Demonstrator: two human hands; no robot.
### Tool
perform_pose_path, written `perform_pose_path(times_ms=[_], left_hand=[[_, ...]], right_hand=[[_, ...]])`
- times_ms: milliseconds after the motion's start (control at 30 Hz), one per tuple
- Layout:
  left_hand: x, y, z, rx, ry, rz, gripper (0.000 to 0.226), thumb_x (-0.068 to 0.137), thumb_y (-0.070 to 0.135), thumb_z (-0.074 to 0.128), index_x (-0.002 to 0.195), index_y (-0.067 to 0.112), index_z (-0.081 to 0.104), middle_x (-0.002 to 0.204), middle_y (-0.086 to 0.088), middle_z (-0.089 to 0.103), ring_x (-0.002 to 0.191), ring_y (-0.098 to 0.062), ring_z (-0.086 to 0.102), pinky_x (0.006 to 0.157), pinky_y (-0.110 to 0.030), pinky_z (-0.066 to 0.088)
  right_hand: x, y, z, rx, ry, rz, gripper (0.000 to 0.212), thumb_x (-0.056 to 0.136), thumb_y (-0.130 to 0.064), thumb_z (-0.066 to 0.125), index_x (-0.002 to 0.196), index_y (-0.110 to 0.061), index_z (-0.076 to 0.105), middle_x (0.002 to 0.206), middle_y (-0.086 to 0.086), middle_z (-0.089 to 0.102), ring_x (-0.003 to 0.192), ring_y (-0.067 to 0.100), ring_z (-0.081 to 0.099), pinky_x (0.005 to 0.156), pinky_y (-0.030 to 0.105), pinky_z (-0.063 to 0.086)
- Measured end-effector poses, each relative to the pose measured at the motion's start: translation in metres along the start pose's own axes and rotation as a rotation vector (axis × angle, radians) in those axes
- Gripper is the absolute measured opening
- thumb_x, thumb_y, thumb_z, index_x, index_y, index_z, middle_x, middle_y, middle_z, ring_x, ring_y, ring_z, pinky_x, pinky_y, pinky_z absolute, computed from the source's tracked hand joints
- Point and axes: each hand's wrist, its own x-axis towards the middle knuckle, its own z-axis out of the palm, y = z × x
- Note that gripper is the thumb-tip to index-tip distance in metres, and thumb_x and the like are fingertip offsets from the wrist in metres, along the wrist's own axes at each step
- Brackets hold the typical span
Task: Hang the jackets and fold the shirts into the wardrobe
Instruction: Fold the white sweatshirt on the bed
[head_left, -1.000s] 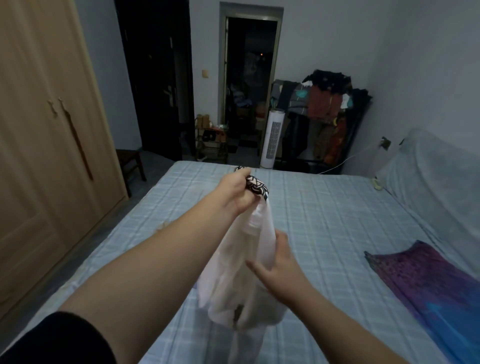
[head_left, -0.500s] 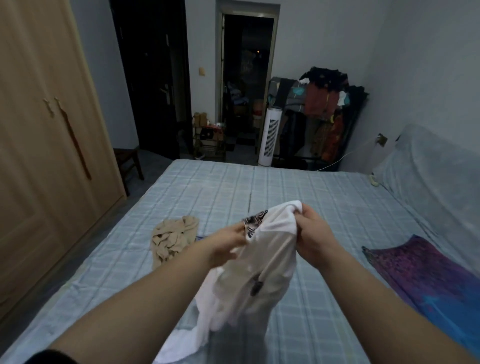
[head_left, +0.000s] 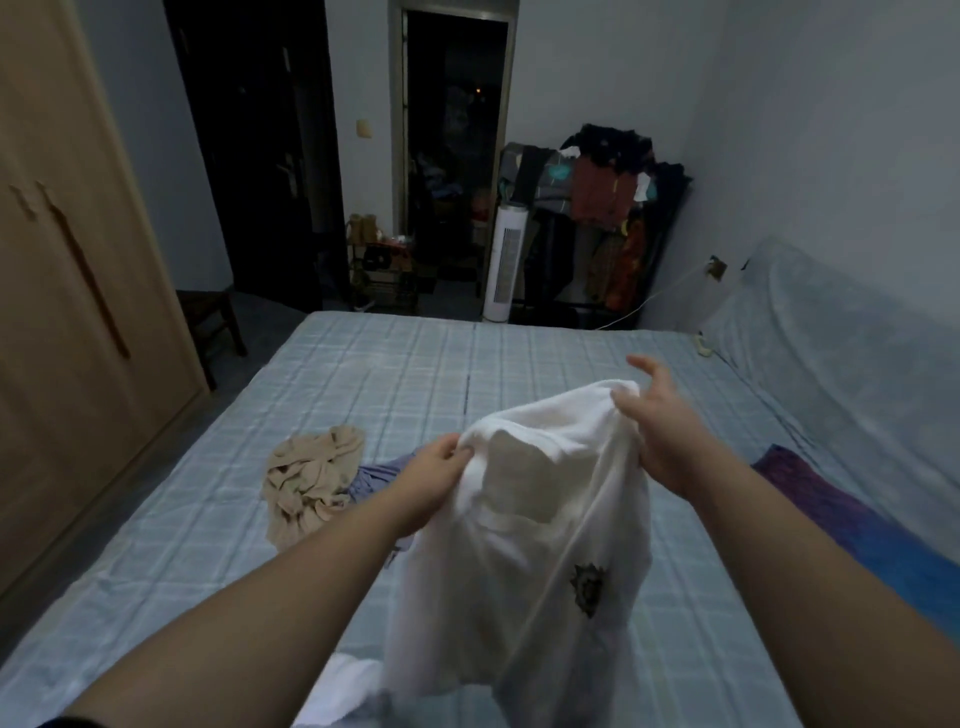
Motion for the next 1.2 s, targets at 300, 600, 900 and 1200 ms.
perform_pose_path(times_ms=[300,600,900,1200], left_hand=[[0.023,0.073,-0.037,0.205,0.03,0.069,0.005,0.096,0.02,0.053,0.093,0.02,0.058,0.091,-0.008,0.064,0.073,-0.021,0.055,0.062,-0.03,0.042],[0.007,0.108,-0.091,0.063,-0.365,-0.011,0.038,0.086,0.018,0.073,0.113,0.017,0.046,0.116,-0.019,0.054,0.101,-0.039,0.057,0.093,-0.054,0.049],[-0.004,0.124,-0.098,0.842,-0.284,0.129,0.045,0.077,0.029,0.078,0.101,0.054,0.049,0.124,0.017,0.035,0.111,-0.009,0.043,0.093,-0.034,0.047],[0.004,0.115,-0.069,0.679,0.249,0.257,0.013,0.098,0.023,0.055,0.093,0.027,0.066,0.09,0.01,0.061,0.089,-0.013,0.059,0.078,-0.035,0.051]], right_hand=[[-0.022,-0.01,-0.038,-1.064,-0.285,-0.214,0.042,0.076,-0.04,0.078,0.108,-0.052,0.053,0.122,-0.007,0.033,0.115,0.018,0.042,0.1,0.039,0.046],[-0.006,-0.002,-0.06,-1.147,-0.132,-0.344,0.023,0.085,-0.025,0.068,0.087,-0.041,0.051,0.099,-0.008,0.047,0.098,0.021,0.052,0.08,0.034,0.04],[0.009,-0.04,-0.085,-0.916,-0.195,-0.345,0.01,0.095,-0.029,0.061,0.097,-0.027,0.071,0.101,-0.007,0.063,0.097,0.013,0.059,0.077,0.03,0.041],[0.016,-0.036,-0.104,-0.61,0.026,-0.317,0.023,0.103,-0.026,0.047,0.114,-0.026,0.068,0.112,-0.004,0.059,0.106,0.017,0.053,0.087,0.034,0.039]])
